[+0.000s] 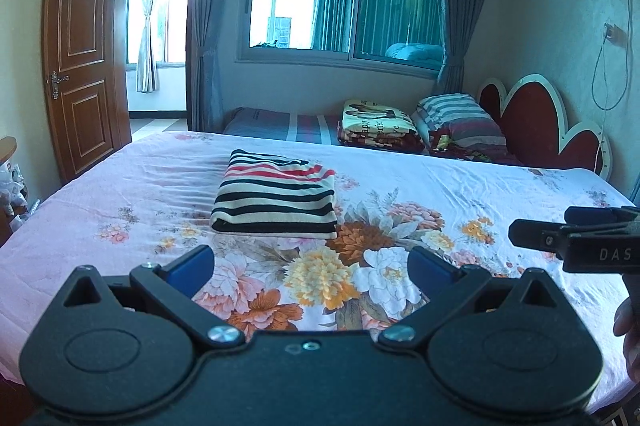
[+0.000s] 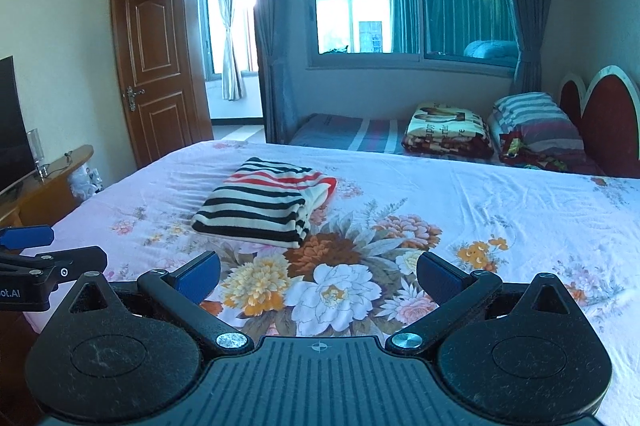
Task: Fold small clothes
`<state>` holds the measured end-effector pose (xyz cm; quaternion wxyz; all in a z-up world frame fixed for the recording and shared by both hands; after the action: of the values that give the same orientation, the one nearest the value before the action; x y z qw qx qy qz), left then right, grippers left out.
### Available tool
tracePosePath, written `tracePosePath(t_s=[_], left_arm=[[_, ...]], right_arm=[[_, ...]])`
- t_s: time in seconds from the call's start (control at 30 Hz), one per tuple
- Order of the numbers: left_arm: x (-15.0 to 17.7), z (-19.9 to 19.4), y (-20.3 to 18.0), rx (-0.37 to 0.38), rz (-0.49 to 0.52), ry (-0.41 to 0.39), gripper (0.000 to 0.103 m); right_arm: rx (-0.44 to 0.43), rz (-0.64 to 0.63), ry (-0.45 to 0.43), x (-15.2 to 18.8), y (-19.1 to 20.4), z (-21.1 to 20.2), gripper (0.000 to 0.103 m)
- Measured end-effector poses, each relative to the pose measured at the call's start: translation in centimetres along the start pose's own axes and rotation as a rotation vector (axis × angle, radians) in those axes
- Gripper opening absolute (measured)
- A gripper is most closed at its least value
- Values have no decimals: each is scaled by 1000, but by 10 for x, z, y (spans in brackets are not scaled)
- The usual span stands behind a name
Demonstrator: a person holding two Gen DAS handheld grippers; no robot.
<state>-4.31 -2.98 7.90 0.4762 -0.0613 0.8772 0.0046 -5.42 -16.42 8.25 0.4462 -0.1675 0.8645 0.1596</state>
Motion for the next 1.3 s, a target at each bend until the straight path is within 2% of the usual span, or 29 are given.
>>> tracePosePath(t_s=[0.8,1.07,1.3], left_arm=[[5,1,5,7,0,-8,102],[7,1,4,-23,36,-27,102],[5,-3,10,-1,27,-53,102]], right_arm=[[4,-20,0,2,0,3,103],[8,-23,-6,2,2,4,103],[5,-39,-9,0,6,6,103]])
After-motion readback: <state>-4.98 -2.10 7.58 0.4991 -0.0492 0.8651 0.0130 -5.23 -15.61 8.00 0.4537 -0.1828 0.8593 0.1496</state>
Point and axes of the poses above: each gripper's, at about its wrist camera, not at the fingertips, and z roughly the way its jaws point, y to its left, x to its underside, the point moved 3 cm from there along z, roughly the way its jaws point, and after that the axes turned 5 degrees about y, right-handed, at the moved point
